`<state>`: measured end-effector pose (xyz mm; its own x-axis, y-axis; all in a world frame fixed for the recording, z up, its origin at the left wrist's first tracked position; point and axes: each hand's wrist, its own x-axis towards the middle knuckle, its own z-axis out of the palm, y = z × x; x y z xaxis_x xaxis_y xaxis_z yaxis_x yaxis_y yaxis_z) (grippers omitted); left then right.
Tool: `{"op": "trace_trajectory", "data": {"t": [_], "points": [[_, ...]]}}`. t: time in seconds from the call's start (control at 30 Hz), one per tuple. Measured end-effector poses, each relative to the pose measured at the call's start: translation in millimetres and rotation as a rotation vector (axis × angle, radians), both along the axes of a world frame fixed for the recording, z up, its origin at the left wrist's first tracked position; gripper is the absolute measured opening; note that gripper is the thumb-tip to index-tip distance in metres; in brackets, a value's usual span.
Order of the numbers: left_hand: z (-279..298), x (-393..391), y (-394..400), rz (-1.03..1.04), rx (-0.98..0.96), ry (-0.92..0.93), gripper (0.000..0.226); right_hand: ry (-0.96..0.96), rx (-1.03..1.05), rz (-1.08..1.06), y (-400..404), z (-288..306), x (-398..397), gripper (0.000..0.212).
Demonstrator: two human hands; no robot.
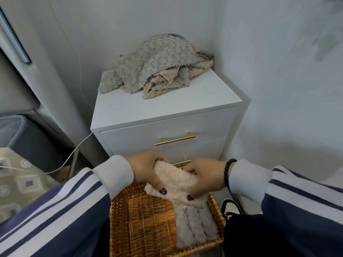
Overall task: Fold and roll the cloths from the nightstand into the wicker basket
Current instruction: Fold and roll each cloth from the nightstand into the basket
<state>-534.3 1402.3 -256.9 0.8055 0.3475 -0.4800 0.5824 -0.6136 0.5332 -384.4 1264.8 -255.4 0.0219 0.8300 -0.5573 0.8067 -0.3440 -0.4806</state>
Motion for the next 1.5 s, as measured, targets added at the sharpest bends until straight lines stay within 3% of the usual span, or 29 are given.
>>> {"op": "trace_trajectory", "data": {"t": [0.1, 0.27, 0.33, 0.4, 0.47, 0.57, 0.73, 0.83, 0.93, 1.03, 1.13, 1.23, 1.5], "points": [[-21, 3, -2, -0.069, 0.101, 0.107, 0.054, -0.082, -0.060, 0.028, 6, -26, -7, 0.046], [-49, 6, 9, -0.008, 0.298, 0.118, 0.043, -0.036, -0.014, -0.177, 12, -81, -15, 0.049], [-66, 2, 15, 0.004, 0.331, 0.175, 0.033, -0.102, 0.042, -0.169, 12, -109, -26, 0.052], [-90, -4, 20, 0.052, 0.309, 0.214, 0.022, -0.051, 0.050, -0.223, 10, -141, -40, 0.054], [-113, -10, 24, 0.120, 0.294, 0.235, 0.023, 0.084, -0.097, -0.305, 10, -171, -50, 0.045], [-142, -17, 26, 0.245, 0.233, 0.225, 0.026, 0.110, -0.241, -0.321, 15, -206, -59, 0.039], [-185, -21, 24, 0.466, 0.113, 0.261, 0.017, 0.054, -0.186, -0.443, 35, -241, -66, 0.029], [-208, -22, 27, 0.686, 0.078, 0.206, 0.014, 0.048, -0.212, -0.454, 50, -259, -71, 0.033], [-230, -21, 30, 0.828, 0.027, 0.203, 0.019, 0.072, -0.245, -0.451, 66, -279, -76, 0.034], [-252, -17, 34, 0.964, -0.173, 0.287, 0.032, 0.102, -0.232, -0.448, 82, -297, -82, 0.029], [-276, -8, 33, 0.974, -0.258, 0.366, 0.032, 0.114, -0.223, -0.474, 96, -312, -85, 0.024], [-300, 0, 31, 0.984, -0.270, 0.263, 0.025, 0.131, -0.226, -0.532, 103, -323, -85, 0.026], [-339, 25, 29, 1.019, -0.379, 0.288, 0.040, 0.204, -0.228, -0.701, 92, -341, -74, 0.035]]}}
